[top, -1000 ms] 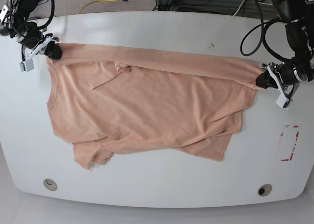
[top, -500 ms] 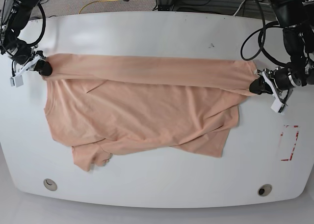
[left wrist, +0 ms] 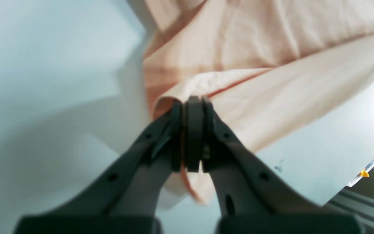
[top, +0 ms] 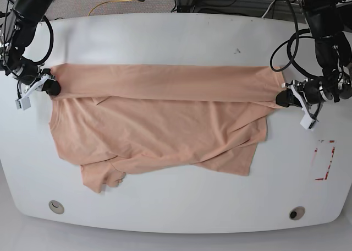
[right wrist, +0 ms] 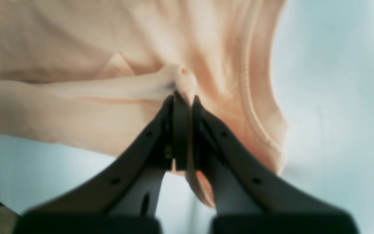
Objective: Fold the T-shirt properly
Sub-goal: 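Lower the shirt edge and open the left gripper, then move the left gripper along the shirt edge and regrasp it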
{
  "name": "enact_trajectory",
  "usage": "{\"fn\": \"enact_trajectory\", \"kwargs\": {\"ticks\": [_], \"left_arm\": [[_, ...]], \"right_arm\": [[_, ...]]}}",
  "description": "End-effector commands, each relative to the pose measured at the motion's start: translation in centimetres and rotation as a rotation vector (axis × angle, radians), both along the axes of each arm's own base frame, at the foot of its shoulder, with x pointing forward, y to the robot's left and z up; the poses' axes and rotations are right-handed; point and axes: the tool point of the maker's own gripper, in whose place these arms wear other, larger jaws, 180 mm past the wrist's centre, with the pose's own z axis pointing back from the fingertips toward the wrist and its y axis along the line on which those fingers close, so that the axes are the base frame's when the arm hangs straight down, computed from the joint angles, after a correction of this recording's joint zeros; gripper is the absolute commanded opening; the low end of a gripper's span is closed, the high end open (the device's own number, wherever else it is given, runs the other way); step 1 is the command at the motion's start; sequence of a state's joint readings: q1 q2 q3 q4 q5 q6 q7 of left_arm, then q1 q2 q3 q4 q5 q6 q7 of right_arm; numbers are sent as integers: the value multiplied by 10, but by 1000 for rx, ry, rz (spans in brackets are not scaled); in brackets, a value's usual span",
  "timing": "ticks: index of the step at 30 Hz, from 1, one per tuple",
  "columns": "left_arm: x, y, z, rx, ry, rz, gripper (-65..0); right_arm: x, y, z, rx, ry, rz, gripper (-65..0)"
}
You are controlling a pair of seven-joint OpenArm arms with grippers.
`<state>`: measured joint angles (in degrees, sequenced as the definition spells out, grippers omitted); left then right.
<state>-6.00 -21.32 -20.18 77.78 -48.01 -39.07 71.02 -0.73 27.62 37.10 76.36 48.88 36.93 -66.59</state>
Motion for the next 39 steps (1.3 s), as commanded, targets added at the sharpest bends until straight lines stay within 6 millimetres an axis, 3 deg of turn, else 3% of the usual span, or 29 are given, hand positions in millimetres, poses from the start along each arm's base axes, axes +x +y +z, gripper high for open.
{"fn": "enact_trajectory", "kwargs": {"ticks": [1, 11, 16, 19, 24, 25, 30, 35, 39], "left_arm": [[18, 5, 21, -9, -78, 12, -650], [30, 2, 22, 16, -78, -2, -650], [41, -7, 22, 37, -103, -5, -650], [41, -4, 19, 66, -91, 0, -569], [49, -9, 24, 64, -105, 1, -322], [49, -8, 24, 66, -107, 1, -297], [57, -7, 33, 74, -127, 1, -296], [54, -5, 32, 99, -98, -19, -297], [49, -4, 28, 108, -77, -25, -297]], "right_arm": [[20, -7, 21, -41, -72, -2, -650], [33, -19, 25, -131, -76, -19, -644], [34, -16, 19, -141, -67, -23, -625], [33, -19, 18, -150, -56, -34, -471], [33, -22, 20, -159, -60, -40, -24], [32, -22, 20, -160, -58, -40, 0], [22, -48, 29, -173, -70, -110, 0], [-6, -73, 25, -204, -33, -168, 0], [-17, -78, 20, -216, -9, -169, -6]]}}
